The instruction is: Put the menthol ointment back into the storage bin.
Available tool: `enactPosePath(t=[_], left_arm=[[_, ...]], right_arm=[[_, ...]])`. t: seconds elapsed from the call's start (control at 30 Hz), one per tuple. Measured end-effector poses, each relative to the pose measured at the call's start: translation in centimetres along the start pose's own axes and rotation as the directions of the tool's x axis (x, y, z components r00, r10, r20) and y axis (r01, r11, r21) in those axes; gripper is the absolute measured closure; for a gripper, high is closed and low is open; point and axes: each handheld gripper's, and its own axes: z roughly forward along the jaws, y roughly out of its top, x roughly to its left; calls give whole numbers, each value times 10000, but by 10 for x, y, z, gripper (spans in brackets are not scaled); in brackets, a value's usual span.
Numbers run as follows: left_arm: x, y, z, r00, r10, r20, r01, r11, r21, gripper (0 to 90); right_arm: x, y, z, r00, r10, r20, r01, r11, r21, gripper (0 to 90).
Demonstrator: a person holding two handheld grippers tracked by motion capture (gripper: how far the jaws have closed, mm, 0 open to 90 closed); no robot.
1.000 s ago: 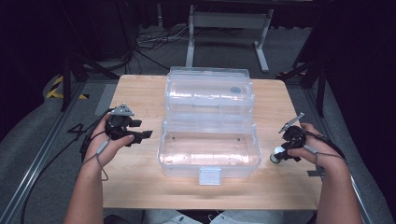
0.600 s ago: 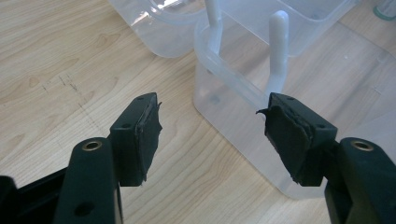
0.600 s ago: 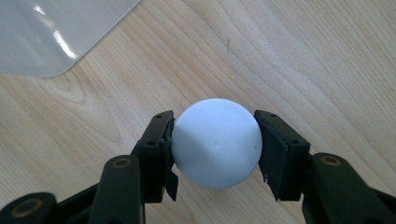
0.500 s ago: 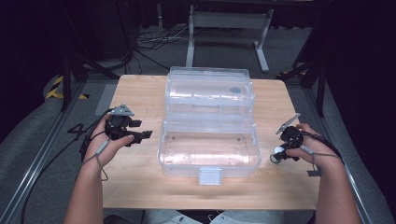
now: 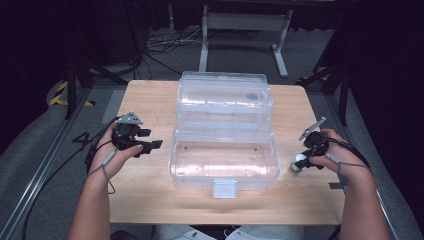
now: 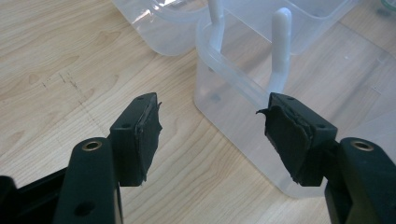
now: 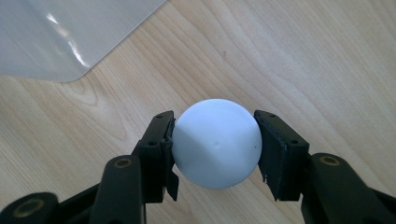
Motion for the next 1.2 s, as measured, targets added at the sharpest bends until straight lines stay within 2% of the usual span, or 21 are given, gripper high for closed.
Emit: enactPosePath(t=[0.23, 0.37, 0.63, 0.8, 1.2], left_arm=[[0, -1, 0, 10000, 3, -42, -3, 10000, 45, 362], [0, -1, -1, 10000, -43, -63, 43, 10000, 21, 362], [1, -2, -1, 9999, -112, -58, 112, 9999, 33, 362], [1, -2, -2, 9999, -99, -50, 99, 9999, 10, 362], [1, -3, -1, 9998, -176, -43, 176, 9998, 20, 361]], right_arm=[[-2, -4, -16, 9998, -182, 106, 179, 9995, 246, 508], [-2, -2, -24, 9997, -217, 107, 215, 9996, 202, 507], [0, 4, -33, 9981, -611, 112, 610, 9981, 131, 507], [3, 9, -41, 9971, -743, 144, 742, 9972, 75, 507], [16, 23, -62, 9892, -1465, 83, 1466, 9891, -120, 508]])
